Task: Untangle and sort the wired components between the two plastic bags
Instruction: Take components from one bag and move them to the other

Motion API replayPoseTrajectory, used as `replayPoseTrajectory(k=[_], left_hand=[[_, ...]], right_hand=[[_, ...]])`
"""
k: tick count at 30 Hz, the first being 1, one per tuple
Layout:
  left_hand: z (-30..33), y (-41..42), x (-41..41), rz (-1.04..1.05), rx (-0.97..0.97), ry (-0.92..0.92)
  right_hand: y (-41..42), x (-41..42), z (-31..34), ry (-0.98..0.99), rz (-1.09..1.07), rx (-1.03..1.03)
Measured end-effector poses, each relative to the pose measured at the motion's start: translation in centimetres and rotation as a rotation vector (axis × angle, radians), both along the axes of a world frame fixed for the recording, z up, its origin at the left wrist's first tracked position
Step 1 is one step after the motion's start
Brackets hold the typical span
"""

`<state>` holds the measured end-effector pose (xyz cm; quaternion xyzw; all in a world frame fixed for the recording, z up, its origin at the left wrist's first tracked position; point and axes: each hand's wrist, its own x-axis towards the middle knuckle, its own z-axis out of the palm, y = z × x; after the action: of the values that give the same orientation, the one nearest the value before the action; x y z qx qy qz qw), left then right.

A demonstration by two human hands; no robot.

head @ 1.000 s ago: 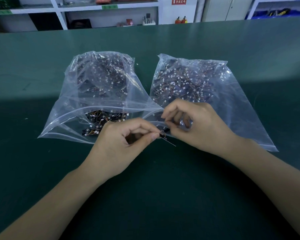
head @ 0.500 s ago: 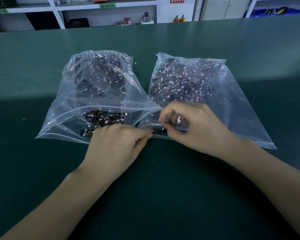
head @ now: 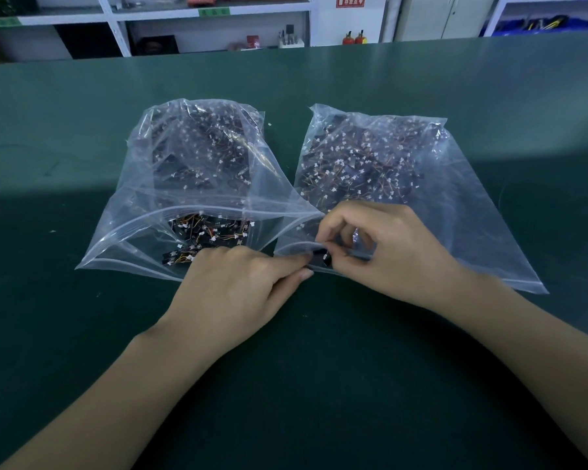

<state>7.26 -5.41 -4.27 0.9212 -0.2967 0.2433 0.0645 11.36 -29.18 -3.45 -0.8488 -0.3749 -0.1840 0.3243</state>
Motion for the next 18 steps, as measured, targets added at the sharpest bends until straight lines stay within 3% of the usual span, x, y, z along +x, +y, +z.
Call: replayPoseTrajectory(k=[4,8,18], left_hand=[[-0.1,-0.2,-0.1,0.098,0.041,-0.008],[0.4,0.1,0.0,0.014,-0.138,-0.014],[0.3,3.3,1.9,0.457,-0.217,0.156]], right_hand=[[0.0,-0.1,0.1,-0.005,0.002,-0.005],[-0.1,-0.1,0.2,0.008,-0.012,-0.017],[-0.1,-0.2,-0.1,0.012,-0.033,-0.05]])
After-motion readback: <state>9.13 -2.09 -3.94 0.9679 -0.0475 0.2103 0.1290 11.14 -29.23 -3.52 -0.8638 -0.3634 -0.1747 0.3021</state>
